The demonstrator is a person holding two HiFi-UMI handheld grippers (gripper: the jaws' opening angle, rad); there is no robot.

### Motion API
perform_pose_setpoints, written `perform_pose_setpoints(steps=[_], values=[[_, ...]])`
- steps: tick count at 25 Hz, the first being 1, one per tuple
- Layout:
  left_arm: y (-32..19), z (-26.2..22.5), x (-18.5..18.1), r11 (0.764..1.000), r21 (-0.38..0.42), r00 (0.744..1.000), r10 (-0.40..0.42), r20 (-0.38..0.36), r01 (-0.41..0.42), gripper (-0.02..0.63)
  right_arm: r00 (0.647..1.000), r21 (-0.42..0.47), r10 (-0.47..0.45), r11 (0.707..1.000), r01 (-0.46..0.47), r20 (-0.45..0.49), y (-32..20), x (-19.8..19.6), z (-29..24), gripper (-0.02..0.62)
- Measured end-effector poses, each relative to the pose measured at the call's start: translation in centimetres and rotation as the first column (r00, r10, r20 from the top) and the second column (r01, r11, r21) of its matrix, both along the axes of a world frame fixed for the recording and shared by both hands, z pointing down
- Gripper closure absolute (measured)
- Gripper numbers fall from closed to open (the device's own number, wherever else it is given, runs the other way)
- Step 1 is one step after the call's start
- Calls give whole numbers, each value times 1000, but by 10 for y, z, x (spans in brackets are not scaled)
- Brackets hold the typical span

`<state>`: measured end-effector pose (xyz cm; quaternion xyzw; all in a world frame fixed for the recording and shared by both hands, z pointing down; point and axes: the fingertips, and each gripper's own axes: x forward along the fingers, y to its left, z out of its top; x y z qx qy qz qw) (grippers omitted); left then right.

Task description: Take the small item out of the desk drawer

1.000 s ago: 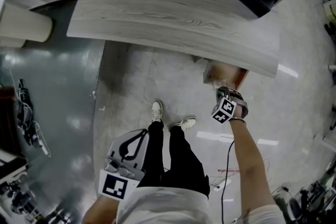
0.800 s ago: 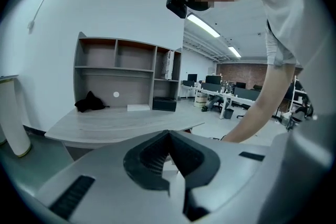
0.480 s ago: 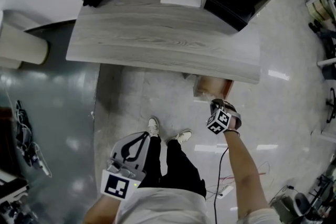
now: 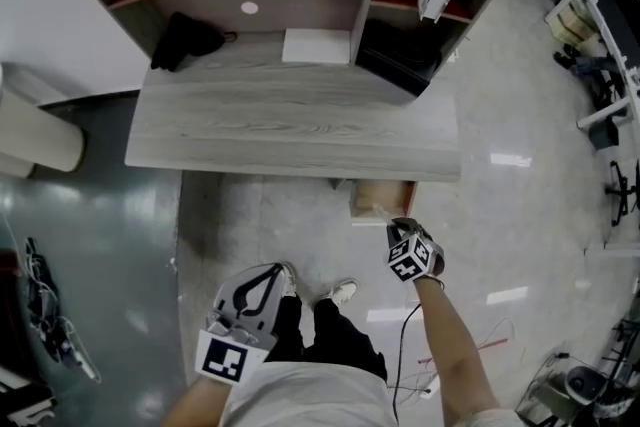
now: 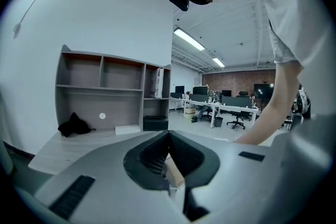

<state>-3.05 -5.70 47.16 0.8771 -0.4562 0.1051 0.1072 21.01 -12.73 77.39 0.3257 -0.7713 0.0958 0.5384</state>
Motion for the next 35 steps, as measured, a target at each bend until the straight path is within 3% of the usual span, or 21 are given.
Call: perform_pose_setpoints(steps=[7, 14, 20, 26, 30, 35], values=[[-17, -34, -1, 996, 83, 999, 33, -25, -30, 589, 976, 84, 155, 982, -169, 153, -11, -2, -68, 566], [-37, -68, -11, 985, 172, 999, 37, -39, -30, 589, 910, 154, 266, 933, -326, 318, -19, 4, -148, 566], [-55, -96, -22, 969, 247, 999, 22, -47, -10, 589, 870, 256, 259, 885, -388, 420, -29, 11, -224, 566], [-64, -116, -29, 952, 306, 999, 8, -48, 7, 589, 830, 375, 210, 816, -440, 517, -25, 14, -307, 566], [-70, -128, -38, 942, 333, 998, -13, -63, 33, 589, 792, 417, 185, 767, -487, 582, -21, 15, -352, 566], [-73, -143, -53, 931, 358, 996, -53, -69, 74, 589, 769, 473, 128, 722, -506, 627, -13, 18, -404, 566]])
